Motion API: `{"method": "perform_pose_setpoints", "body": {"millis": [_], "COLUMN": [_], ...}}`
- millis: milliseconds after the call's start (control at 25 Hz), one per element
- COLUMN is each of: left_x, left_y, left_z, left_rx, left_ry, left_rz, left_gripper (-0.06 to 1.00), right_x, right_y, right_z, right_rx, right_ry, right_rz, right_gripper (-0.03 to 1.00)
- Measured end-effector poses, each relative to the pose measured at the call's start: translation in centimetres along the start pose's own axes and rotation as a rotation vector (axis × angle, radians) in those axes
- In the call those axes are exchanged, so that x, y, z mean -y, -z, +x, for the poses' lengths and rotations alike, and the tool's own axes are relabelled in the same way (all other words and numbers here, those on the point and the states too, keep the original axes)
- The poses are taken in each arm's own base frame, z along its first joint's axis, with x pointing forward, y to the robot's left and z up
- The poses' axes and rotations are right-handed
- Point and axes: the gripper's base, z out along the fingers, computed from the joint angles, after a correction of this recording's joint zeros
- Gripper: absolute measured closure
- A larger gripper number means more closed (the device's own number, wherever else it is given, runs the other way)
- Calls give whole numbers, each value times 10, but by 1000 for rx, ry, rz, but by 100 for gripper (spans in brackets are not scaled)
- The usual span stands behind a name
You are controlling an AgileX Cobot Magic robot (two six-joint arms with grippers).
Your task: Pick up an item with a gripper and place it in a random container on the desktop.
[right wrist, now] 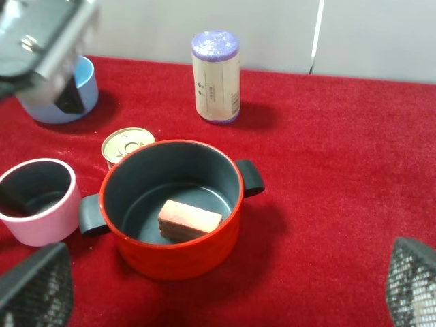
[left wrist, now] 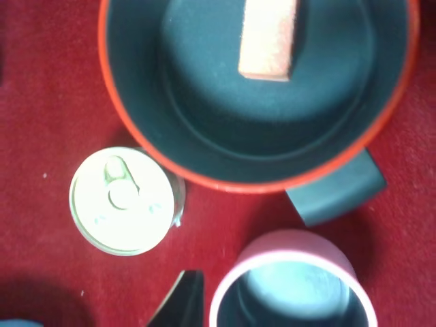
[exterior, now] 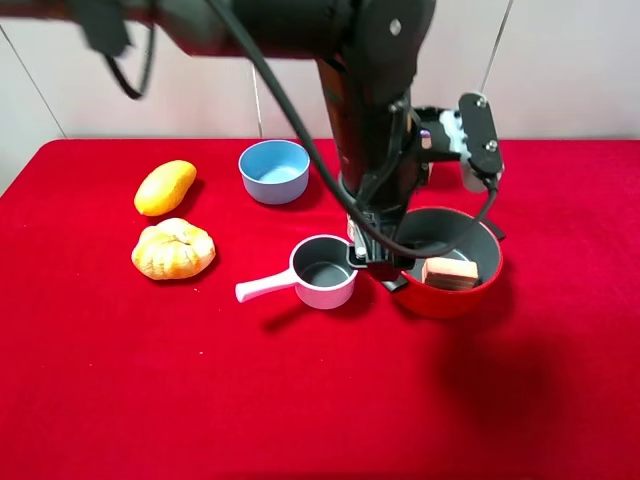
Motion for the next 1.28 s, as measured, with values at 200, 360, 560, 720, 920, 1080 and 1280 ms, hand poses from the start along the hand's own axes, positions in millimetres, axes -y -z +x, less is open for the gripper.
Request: {"method": "perform_pose_setpoints", "body": {"millis": [200, 360, 560, 720, 920, 1080, 1280], "left_x": [4, 8, 13, 16, 21, 32, 45], "left_y": [22, 40, 64, 75, 85, 97, 109], "left_z": [7, 13, 18, 19, 26, 40, 61], "left_rx": [-12, -35, -22, -4, -13, -15, -26], "left_ry": [2, 4, 20, 30, 29, 29, 89], "left_rz": [8, 25, 49, 64, 71, 72, 76], "left_gripper": [-5, -5, -5, -5, -5, -5, -5], "right_x": [0, 0, 0, 0, 0, 0, 0], "right_y": [0, 0, 0, 0, 0, 0, 0], "right_z": [0, 0, 0, 0, 0, 0, 0], "right_rx": [0, 0, 0, 0, 0, 0, 0], "right_ry": [0, 0, 0, 0, -1, -1, -1], "right_rz": [0, 0, 0, 0, -1, -1, -1], "right_gripper": [27, 27, 27, 27, 27, 27, 27]}}
